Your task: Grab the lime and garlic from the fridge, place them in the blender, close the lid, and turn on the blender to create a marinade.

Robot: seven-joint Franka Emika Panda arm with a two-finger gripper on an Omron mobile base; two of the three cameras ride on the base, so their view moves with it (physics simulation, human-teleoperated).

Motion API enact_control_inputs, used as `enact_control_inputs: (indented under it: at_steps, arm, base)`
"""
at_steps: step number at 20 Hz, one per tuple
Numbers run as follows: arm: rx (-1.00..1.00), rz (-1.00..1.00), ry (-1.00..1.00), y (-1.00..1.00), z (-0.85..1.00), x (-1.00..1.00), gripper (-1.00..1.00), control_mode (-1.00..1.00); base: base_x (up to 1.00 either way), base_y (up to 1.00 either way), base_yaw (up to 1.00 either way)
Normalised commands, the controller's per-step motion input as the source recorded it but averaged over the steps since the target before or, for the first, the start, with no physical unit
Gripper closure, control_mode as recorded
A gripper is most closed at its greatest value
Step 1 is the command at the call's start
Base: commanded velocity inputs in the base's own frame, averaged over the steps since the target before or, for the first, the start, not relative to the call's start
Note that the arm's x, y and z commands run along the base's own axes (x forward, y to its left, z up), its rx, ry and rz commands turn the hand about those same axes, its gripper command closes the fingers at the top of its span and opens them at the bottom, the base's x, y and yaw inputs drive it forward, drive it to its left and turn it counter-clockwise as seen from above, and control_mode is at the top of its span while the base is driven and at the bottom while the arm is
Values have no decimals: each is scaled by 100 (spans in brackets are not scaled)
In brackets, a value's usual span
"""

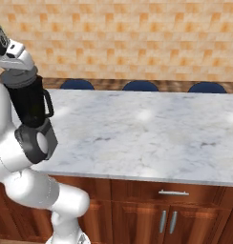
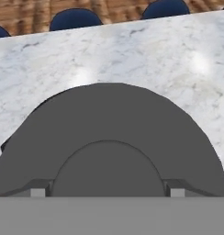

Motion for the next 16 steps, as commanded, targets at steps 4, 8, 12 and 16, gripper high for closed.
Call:
enact_control_inputs:
  at_steps: [4, 8, 12, 16]
  arm:
    - [0, 0, 14, 30, -7, 42, 100, -100]
    - [0, 0, 1, 15, 0, 25, 100, -100]
    - [0, 0, 0, 0, -10, 23, 100, -100]
    - [0, 0, -2, -6, -20, 6, 100, -100]
  base:
    - [0, 0, 0]
    - [0, 0, 0]
    - [0, 0, 0]
    - [0, 0, 0]
